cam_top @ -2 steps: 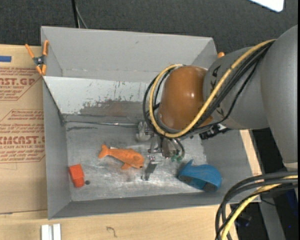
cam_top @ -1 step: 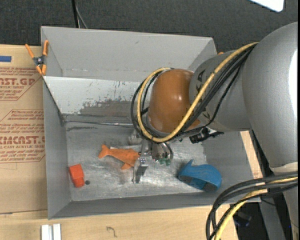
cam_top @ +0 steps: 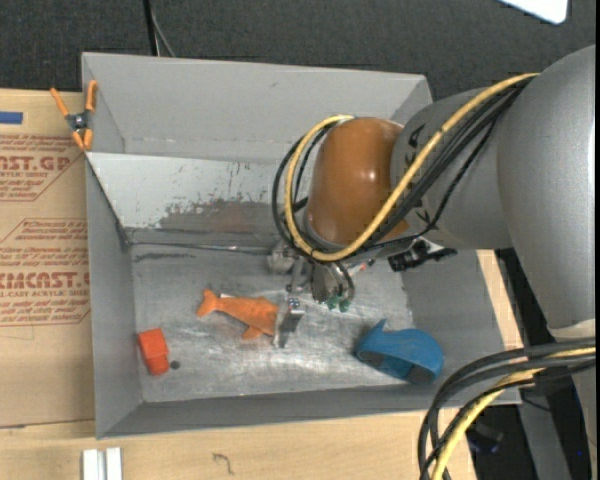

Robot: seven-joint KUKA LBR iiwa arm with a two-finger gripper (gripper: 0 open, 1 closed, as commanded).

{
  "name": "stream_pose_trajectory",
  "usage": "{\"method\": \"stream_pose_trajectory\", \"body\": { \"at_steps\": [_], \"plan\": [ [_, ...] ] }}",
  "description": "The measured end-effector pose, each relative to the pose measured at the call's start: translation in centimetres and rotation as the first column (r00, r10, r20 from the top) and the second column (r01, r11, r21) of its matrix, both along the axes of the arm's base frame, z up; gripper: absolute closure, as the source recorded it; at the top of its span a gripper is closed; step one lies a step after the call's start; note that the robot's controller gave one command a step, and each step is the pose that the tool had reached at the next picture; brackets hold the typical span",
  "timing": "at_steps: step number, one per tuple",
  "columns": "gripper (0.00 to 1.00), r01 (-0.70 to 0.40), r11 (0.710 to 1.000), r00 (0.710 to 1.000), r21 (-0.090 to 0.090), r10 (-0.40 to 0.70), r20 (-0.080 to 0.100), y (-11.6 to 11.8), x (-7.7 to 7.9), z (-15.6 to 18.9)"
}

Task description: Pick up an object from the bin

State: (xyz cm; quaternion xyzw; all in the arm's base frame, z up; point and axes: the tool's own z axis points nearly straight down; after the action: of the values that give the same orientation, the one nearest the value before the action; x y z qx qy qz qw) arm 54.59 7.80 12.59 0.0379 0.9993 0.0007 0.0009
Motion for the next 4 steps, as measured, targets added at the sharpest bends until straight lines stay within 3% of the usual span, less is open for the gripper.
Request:
{"method": "stream_pose_trajectory", "body": {
  "at_steps": [1,2,4],
  "plan": [
    [0.00,0.159,0.987,0.987,0.000,-0.159,-0.001,0.99,-0.93,-4.49],
    [1.00,0.068,0.998,0.998,0.003,-0.068,0.012,0.17,0.02,-5.16],
    [1.00,0.068,0.998,0.998,0.002,-0.068,0.009,0.18,-0.03,-4.94]
  ]
}}
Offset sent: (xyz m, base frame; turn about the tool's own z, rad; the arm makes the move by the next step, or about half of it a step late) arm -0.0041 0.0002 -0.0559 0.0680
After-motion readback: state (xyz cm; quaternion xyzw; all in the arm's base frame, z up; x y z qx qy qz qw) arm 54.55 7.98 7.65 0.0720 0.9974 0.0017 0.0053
